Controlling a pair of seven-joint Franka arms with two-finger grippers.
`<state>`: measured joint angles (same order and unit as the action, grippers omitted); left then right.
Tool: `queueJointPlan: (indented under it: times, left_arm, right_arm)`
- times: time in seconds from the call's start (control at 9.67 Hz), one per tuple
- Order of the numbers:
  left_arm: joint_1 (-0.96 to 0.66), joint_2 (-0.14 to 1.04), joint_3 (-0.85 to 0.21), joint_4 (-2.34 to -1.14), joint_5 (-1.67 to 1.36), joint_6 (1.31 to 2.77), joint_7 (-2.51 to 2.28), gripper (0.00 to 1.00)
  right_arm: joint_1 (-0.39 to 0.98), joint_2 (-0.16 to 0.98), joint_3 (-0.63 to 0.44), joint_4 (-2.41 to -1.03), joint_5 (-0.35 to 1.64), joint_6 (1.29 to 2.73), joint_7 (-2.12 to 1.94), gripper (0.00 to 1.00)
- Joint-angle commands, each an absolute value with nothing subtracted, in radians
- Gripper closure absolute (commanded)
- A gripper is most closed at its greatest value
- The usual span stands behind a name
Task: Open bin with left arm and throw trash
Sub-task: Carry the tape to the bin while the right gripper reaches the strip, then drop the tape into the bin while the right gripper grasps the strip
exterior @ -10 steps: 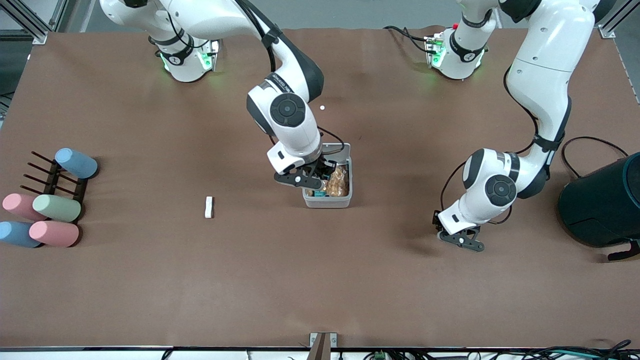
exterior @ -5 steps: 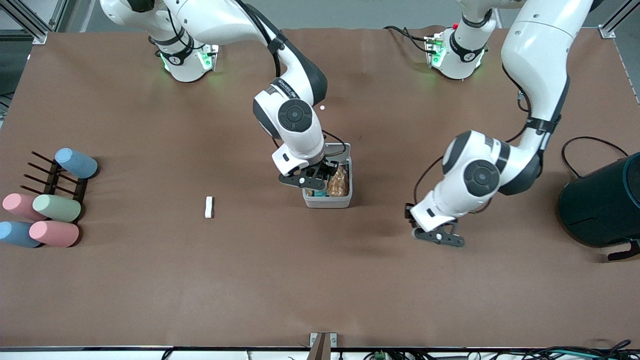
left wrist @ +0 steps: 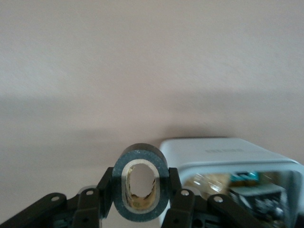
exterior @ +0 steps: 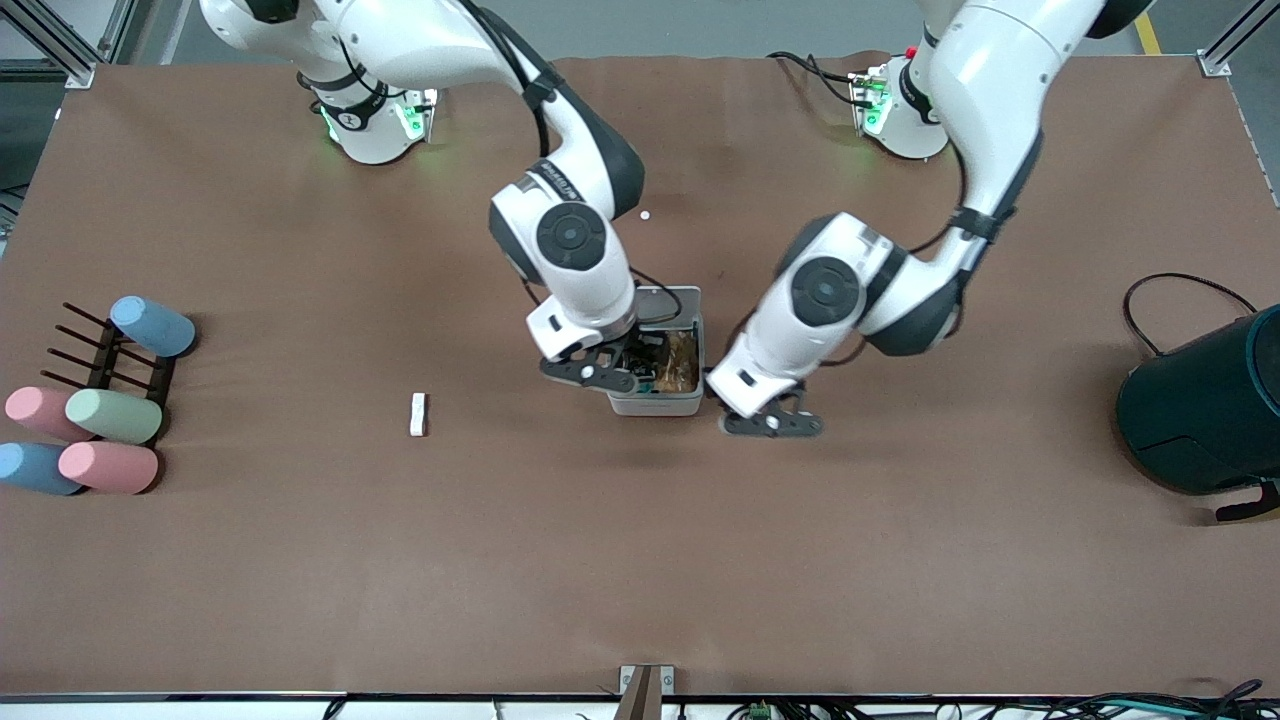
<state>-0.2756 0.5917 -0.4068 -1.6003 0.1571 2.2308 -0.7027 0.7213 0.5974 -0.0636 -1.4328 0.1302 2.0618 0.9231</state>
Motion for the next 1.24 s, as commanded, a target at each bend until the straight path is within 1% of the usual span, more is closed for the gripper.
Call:
queueJointPlan:
  times: [0.0, 0.21, 0.31, 0.41, 0.52, 0.62, 0.72, 0.83, 0.93, 1.14]
  left_arm:
    - [-0.307, 0.603, -0.403, -1.577, 0.176, 2.212, -0.779, 1.0]
    - [-0.343, 0.614, -0.402, -1.577, 0.182, 2.212, -0.825, 1.0]
    - [-0.35, 0.618, -0.402, -1.577, 0.196, 2.212, -0.836, 0.97]
    - [-0.357, 0.624, -0.402, -1.575, 0.205, 2.212, -0.854, 0.92]
    - [-0.373, 0.63, -0.399, -1.575, 0.206, 2.212, -0.867, 0.84]
    - [-0.373, 0.63, -0.397, -1.577, 0.206, 2.212, -0.868, 0.65]
    - [-0.373, 0.632, -0.396, -1.577, 0.207, 2.214, -0.868, 0.01]
    - [-0.371, 0.63, -0.397, -1.577, 0.224, 2.212, -0.87, 0.0]
    - [-0.362, 0.626, -0.397, -1.578, 0.232, 2.212, -0.868, 0.0]
    - [-0.359, 0.624, -0.397, -1.578, 0.233, 2.212, -0.867, 0.0]
  right_arm:
    - [0.591, 0.5, -0.045, -1.497, 0.123, 1.938, 0.875, 0.11]
    - [0.49, 0.415, -0.046, -1.65, 0.121, 1.943, 0.74, 0.12]
    - [0.444, 0.391, -0.046, -1.713, 0.12, 1.948, 0.67, 0.12]
    - [0.411, 0.39, -0.048, -1.759, 0.115, 1.951, 0.619, 0.11]
    - [0.376, 0.382, -0.048, -1.832, 0.114, 2.024, 0.571, 0.11]
    - [0.362, 0.35, -0.049, -1.936, 0.112, 2.122, 0.513, 0.1]
    - [0.351, 0.339, -0.051, -2.036, 0.098, 2.269, 0.467, 0.08]
    - [0.351, 0.347, -0.051, -2.09, 0.059, 2.393, 0.46, 0.06]
    - [0.347, 0.369, -0.055, -2.111, 0.025, 2.469, 0.46, 0.04]
    - [0.328, 0.435, -0.063, -2.109, -0.03, 2.547, 0.459, 0.02]
